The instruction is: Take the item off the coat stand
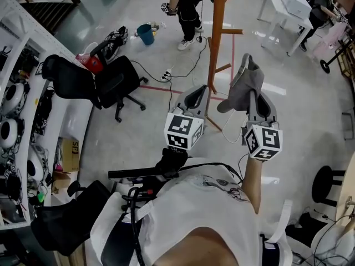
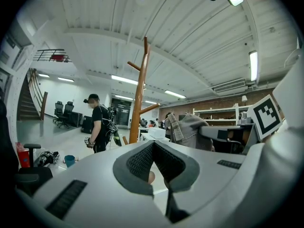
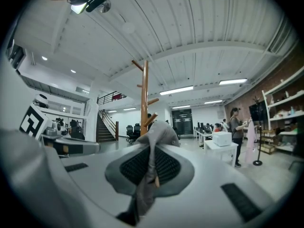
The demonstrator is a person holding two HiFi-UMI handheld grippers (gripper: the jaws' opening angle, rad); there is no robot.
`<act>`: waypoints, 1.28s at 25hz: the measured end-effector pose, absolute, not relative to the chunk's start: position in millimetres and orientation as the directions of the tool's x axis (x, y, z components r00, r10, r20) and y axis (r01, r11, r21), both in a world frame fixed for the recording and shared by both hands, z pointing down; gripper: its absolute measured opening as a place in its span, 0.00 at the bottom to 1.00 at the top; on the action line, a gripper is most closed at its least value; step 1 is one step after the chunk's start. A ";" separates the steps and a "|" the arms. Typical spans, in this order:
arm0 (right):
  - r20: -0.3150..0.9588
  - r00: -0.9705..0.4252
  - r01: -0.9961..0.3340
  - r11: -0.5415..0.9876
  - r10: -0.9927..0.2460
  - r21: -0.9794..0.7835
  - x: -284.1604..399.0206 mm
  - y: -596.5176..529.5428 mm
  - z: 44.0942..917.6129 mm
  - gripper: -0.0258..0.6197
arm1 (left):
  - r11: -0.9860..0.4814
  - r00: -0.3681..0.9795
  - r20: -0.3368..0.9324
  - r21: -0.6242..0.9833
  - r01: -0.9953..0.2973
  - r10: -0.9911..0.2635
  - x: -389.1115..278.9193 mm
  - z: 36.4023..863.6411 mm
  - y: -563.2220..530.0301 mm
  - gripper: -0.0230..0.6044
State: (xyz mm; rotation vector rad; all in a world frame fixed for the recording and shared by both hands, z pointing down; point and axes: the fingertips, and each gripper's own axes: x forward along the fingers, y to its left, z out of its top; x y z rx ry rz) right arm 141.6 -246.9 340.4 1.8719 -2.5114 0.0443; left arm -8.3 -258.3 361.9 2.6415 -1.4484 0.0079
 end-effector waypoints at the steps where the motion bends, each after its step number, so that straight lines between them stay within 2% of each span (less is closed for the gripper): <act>1: 0.025 -0.286 -0.958 0.286 -0.958 -0.018 141.5 -246.7 340.3 0.08 | -0.531 0.540 0.068 0.111 -0.840 -0.839 -8.2 362.0 -257.8 0.04; 32: 0.030 -0.324 -0.946 0.324 -0.946 0.010 127.5 -245.9 339.5 0.08 | -0.530 0.537 0.064 0.104 -0.842 -0.841 -12.4 359.7 -254.4 0.04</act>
